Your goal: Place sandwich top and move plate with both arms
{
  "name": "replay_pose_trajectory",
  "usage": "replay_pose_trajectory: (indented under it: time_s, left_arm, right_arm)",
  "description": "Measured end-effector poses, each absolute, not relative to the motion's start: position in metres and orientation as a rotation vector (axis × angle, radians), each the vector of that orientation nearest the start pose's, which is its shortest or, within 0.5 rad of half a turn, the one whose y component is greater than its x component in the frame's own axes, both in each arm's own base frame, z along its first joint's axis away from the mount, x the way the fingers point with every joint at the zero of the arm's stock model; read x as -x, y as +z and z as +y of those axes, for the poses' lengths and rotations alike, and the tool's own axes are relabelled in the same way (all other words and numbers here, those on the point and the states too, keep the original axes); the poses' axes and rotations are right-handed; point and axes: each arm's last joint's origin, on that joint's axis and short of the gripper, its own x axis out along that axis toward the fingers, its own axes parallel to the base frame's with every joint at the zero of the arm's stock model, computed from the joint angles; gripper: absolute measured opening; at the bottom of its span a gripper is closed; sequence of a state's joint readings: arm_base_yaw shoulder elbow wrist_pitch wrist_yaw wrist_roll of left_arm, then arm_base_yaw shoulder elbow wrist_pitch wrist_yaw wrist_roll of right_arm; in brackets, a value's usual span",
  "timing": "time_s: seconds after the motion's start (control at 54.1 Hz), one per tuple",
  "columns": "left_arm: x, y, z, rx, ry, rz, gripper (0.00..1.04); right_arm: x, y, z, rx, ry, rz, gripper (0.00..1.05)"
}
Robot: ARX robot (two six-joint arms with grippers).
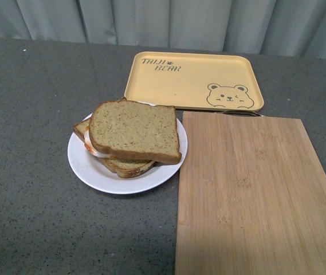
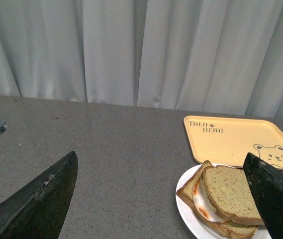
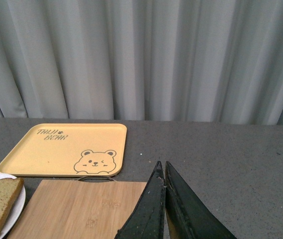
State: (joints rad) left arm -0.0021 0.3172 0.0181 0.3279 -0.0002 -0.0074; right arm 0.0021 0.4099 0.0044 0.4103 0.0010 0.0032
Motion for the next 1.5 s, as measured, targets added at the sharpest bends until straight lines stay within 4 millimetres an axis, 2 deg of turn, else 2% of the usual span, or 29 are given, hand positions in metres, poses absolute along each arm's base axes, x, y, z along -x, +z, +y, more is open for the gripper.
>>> replay_pose_trajectory:
  time_s: [0.665, 0.85, 1.054, 1.146, 1.22, 1.386, 1.497]
  left_arm:
    - [-0.118, 0.174, 0.000, 0.007, -0.002, -0.029, 0.98]
    - [-0.118, 0.174, 0.000, 0.007, -0.002, -0.028, 0.98]
    - [-0.118, 0.174, 0.000, 0.008, -0.002, -0.028, 0.98]
    - [-0.124, 0.166, -0.003, 0.138, -0.029, 0.194, 0.98]
    - [-0.133, 0.159, -0.005, 0.240, -0.035, 0.300, 0.98]
    - [-0.169, 0.150, -0.013, 0.439, -0.071, 0.462, 0.98]
    - [-0.198, 0.124, -0.018, 0.588, -0.085, 0.654, 0.98]
  right_arm:
    - [-0.108, 0.168, 0.000, -0.003, 0.002, -0.008, 0.01]
    - [-0.098, 0.165, 0.000, -0.003, 0.004, -0.002, 0.01]
    - [-0.098, 0.165, 0.000, -0.001, 0.004, -0.002, 0.02]
    - [-0.098, 0.165, 0.000, -0.002, 0.004, -0.002, 0.17]
    - [-0.098, 0.165, 0.000, -0.002, 0.004, -0.002, 0.29]
    - [-0.098, 0.165, 0.000, -0.002, 0.004, -0.002, 0.56]
    - [-0.098, 0.165, 0.000, -0.002, 0.004, -0.002, 0.82]
